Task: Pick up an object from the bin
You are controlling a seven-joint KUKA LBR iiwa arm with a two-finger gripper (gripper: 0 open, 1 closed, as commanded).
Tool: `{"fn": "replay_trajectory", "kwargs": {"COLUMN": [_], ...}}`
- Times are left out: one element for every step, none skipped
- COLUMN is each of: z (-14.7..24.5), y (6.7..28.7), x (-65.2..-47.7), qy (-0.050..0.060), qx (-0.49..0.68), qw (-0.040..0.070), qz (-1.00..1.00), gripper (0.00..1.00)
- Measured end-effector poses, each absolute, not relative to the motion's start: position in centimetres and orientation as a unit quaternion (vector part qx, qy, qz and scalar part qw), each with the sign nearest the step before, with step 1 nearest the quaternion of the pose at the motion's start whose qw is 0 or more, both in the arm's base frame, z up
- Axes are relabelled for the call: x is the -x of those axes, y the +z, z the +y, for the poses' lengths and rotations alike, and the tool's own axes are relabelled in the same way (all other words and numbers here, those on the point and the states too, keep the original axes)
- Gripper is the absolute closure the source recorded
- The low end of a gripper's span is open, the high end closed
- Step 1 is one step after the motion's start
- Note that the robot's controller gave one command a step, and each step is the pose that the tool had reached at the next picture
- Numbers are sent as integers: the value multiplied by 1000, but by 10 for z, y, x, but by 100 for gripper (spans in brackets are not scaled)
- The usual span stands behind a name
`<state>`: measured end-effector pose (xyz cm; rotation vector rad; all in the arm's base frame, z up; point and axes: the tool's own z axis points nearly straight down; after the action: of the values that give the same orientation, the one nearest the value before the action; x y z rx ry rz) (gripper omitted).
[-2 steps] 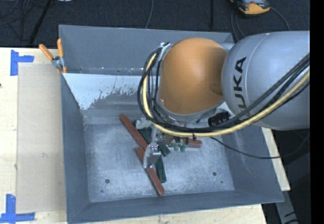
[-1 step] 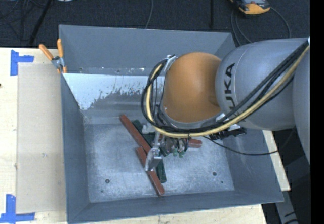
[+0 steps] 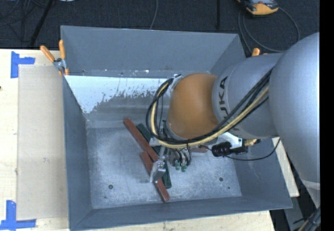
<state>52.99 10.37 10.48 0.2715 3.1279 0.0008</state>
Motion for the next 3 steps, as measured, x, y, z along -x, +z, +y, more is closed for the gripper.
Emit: {"fn": "replay_trajectory", "kwargs": {"z": [97,99,98], "y": [80,81,83], "x": [-540,-527,-526], "qy": [7,13,4], "qx": [-112,-250,-215], "qw": [8,18,16], "qz": [994,968,977], "gripper": [0,0,100]}}
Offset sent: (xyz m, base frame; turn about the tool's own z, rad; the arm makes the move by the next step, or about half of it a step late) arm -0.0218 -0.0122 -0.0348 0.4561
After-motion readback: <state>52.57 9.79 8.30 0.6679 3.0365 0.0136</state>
